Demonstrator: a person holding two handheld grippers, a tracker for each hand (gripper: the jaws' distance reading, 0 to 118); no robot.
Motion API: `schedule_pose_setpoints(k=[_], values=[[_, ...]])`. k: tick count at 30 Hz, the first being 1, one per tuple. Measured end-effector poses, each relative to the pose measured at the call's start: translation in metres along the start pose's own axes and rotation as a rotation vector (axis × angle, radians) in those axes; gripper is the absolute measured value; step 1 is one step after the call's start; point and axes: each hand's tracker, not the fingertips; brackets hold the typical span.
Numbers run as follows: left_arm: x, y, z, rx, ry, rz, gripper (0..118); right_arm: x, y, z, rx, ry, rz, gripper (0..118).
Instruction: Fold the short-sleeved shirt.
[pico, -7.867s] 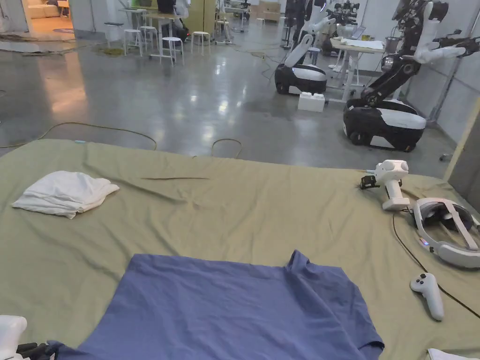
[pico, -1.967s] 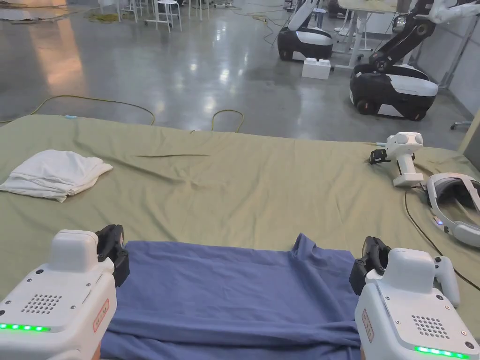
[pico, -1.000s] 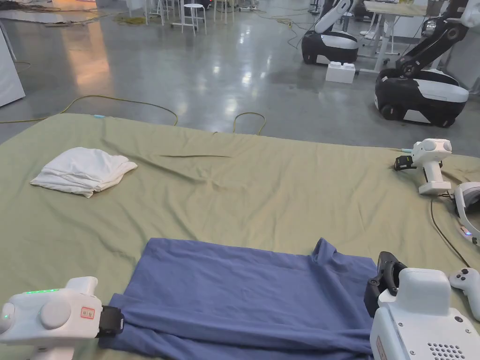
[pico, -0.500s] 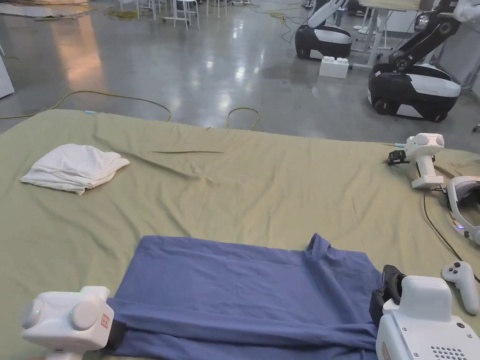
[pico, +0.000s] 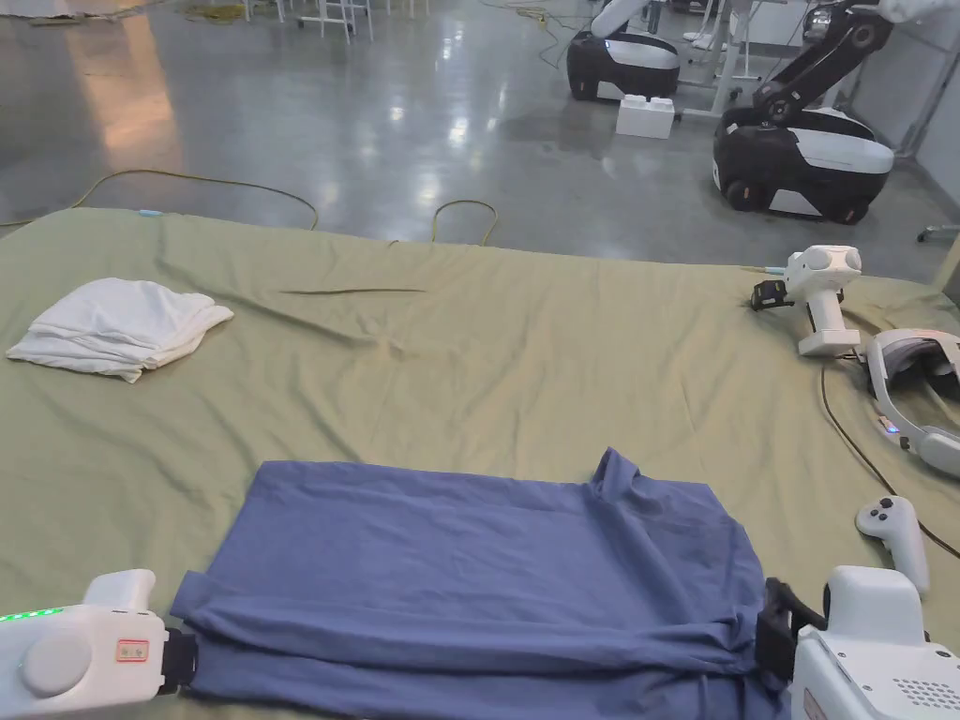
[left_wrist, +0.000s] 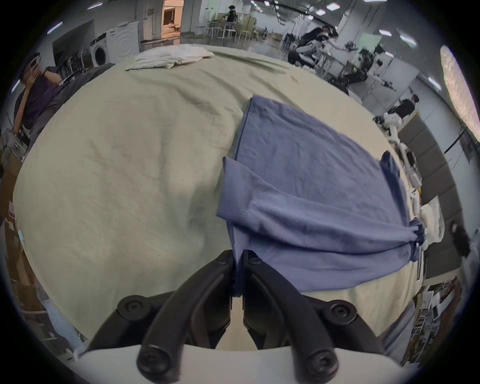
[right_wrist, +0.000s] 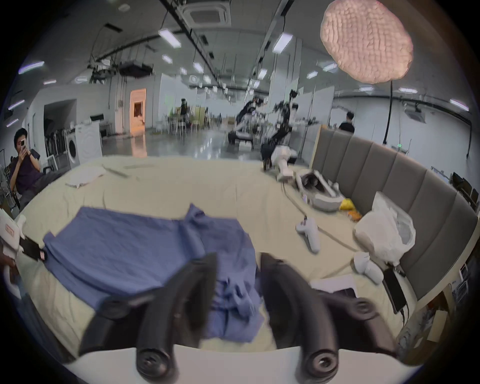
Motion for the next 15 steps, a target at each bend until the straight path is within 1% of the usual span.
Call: schedule_pose_setpoints(k=[1,3,4,5,7,9,11,12,13,15], values=[[0.000,-0.001,0.003,0.014,-0.001,0.000,8,0.007,-0.006,-0.004,-0.038,0.020,-0.010,54],[0.000,0.000,0.008,0.035,-0.011,-0.014,8,0.017,-0.017,-0.013,-0.124,0.015,-0.007,57],[0.006,-0.003,0.011,0.055,-0.004,-0.034,8,0.018,-0.023,-0.020,-0.179,0.000,0.007,63],[0.008,-0.004,0.012,0.057,0.001,-0.050,8,0.022,-0.031,-0.026,-0.236,0.013,0.010,65],[0.010,-0.004,0.011,0.048,0.011,-0.062,8,0.027,-0.045,-0.041,-0.319,0.055,0.002,65],[0.012,-0.006,0.010,0.051,0.017,-0.069,8,0.028,-0.061,-0.057,-0.399,0.058,-0.018,65],[0.012,-0.006,0.009,0.045,0.020,-0.067,8,0.027,-0.073,-0.070,-0.452,0.077,-0.046,65],[0.012,-0.007,0.009,0.048,0.019,-0.064,8,0.027,-0.077,-0.076,-0.470,0.103,-0.067,64],[0.012,-0.008,0.009,0.047,0.018,-0.063,8,0.027,-0.080,-0.082,-0.472,0.121,-0.090,61],[0.013,-0.007,0.009,0.043,0.023,-0.069,8,0.024,-0.083,-0.089,-0.483,0.132,-0.082,49]])
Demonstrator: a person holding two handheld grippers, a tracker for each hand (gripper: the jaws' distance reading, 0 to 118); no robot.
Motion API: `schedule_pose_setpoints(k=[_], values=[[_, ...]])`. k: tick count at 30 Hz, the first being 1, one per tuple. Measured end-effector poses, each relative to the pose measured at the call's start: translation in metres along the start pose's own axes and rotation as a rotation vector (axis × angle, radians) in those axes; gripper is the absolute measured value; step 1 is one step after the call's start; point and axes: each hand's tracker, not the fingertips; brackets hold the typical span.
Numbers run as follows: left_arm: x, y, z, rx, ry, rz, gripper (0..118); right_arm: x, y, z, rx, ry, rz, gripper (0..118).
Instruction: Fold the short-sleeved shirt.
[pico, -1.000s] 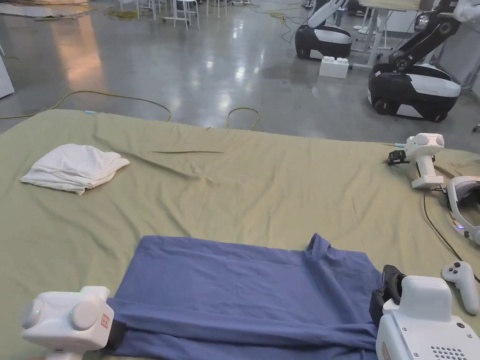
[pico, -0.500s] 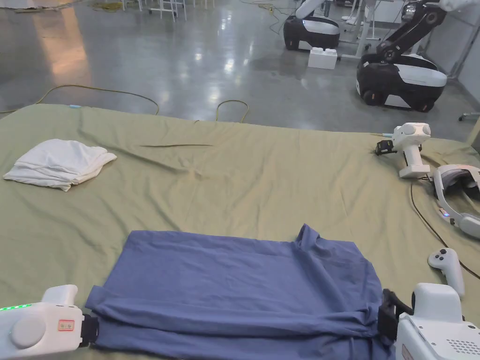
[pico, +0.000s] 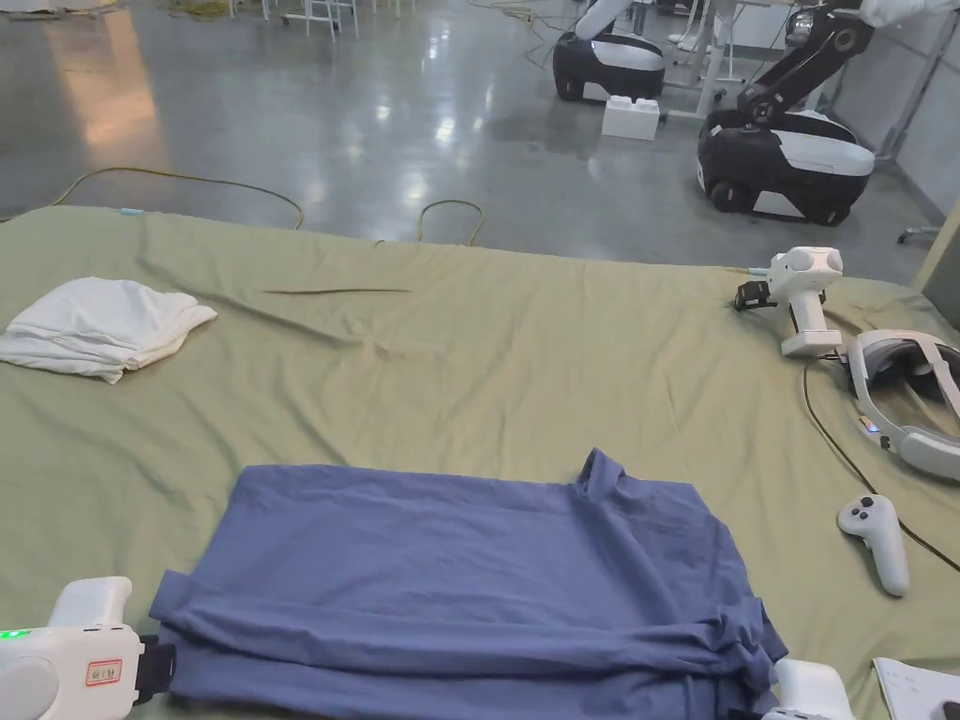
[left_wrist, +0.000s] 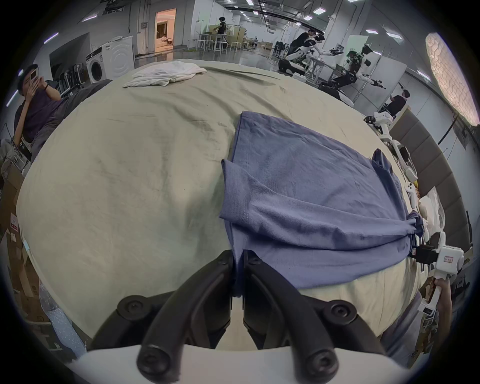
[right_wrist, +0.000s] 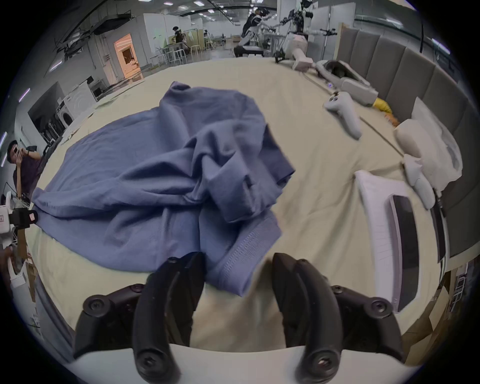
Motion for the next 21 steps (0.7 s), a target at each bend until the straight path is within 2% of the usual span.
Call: schedule_pose_setpoints(k=[2,5,7,12,21], values=[[-0.001,-0.001,0.000,0.002,0.000,-0.003,8,-0.007,0.001,-0.001,0.006,-0.025,0.040,40],[-0.001,0.000,0.000,0.004,0.000,0.005,8,-0.013,0.002,0.000,0.029,-0.031,0.089,16],[0.000,0.000,-0.001,0.003,0.001,0.006,8,-0.017,0.001,0.004,0.034,-0.057,0.108,10],[-0.002,0.000,0.008,0.028,-0.011,0.010,8,0.001,0.007,0.023,0.069,-0.017,0.080,8],[-0.003,0.017,0.053,0.104,-0.026,0.000,8,-0.003,0.026,0.090,0.172,-0.029,0.153,7]])
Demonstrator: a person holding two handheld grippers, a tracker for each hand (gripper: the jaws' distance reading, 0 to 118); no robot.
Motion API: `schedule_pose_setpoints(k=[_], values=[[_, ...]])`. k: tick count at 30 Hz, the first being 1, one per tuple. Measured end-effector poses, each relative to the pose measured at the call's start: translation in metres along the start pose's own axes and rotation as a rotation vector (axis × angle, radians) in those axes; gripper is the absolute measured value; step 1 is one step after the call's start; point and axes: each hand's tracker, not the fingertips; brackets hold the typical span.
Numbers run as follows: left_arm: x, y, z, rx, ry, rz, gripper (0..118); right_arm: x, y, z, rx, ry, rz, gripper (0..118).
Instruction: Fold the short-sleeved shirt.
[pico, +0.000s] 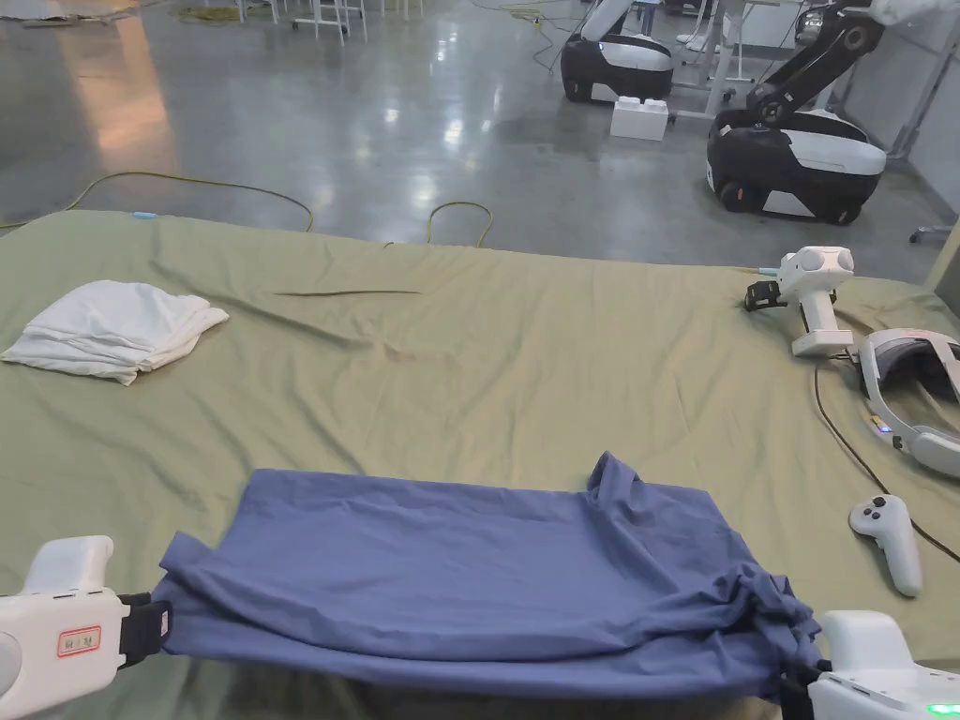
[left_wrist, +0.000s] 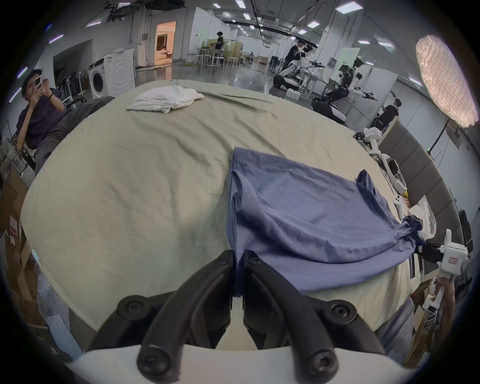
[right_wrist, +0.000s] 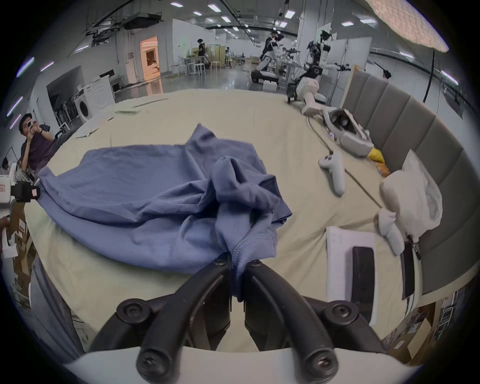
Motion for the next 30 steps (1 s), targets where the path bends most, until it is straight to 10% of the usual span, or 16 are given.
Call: schedule_pose_setpoints(k=[24,27,30], values=[[-0.031,-0.105,-0.031,-0.174,0.034,0.038,8,-0.022,-0.100,-0.007,-0.219,-0.065,0.040,9],[-0.027,-0.096,-0.022,-0.142,0.055,0.041,18,-0.025,-0.085,0.012,-0.212,-0.123,0.042,50],[-0.013,-0.080,-0.001,-0.040,0.059,0.023,36,-0.024,-0.063,0.035,-0.101,-0.148,0.059,65]])
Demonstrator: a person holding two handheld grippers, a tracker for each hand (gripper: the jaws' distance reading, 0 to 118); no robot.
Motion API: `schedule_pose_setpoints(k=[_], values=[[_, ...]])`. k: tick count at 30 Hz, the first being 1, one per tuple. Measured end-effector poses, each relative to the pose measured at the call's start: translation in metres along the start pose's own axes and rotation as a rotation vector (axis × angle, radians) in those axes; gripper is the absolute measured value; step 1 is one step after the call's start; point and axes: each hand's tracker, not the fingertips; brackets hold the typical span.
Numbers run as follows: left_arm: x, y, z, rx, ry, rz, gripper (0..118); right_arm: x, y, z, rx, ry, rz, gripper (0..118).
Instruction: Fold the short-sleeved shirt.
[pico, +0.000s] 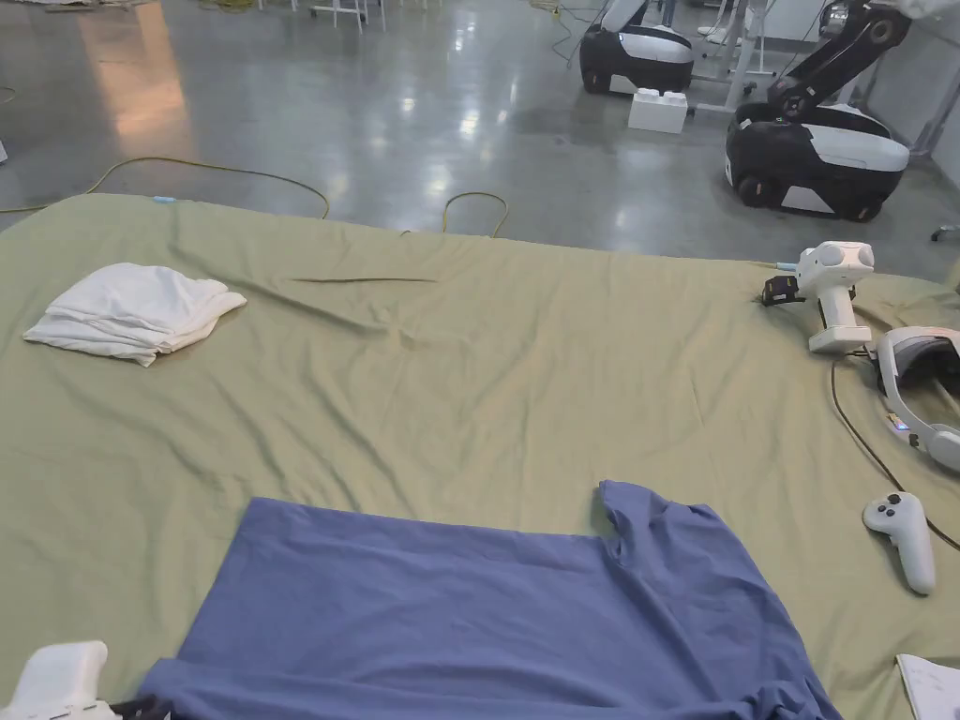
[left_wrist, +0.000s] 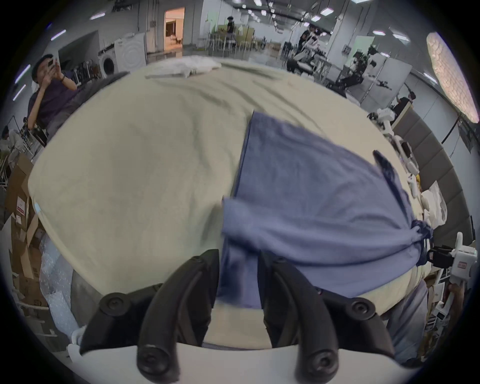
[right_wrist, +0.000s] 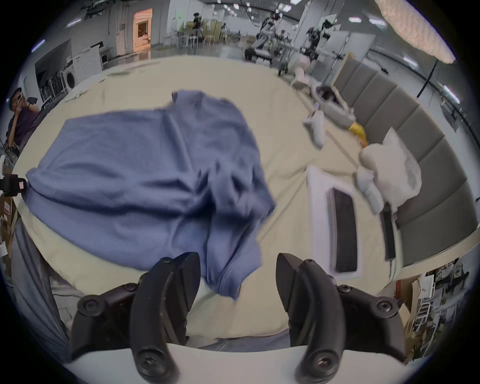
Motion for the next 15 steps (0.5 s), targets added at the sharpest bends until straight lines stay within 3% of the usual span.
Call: schedule_pose_setpoints(k=[5,12,15], values=[[0.027,0.038,0.032,0.212,-0.073,-0.016,38,-0.004,0.045,0.033,0.271,0.066,-0.070,65],[0.071,0.082,0.053,0.511,-0.093,-0.032,38,-0.039,0.099,0.055,0.634,0.087,-0.154,65],[0.083,0.090,0.055,0.618,-0.079,-0.065,37,-0.056,0.111,0.061,0.765,0.049,-0.185,65]])
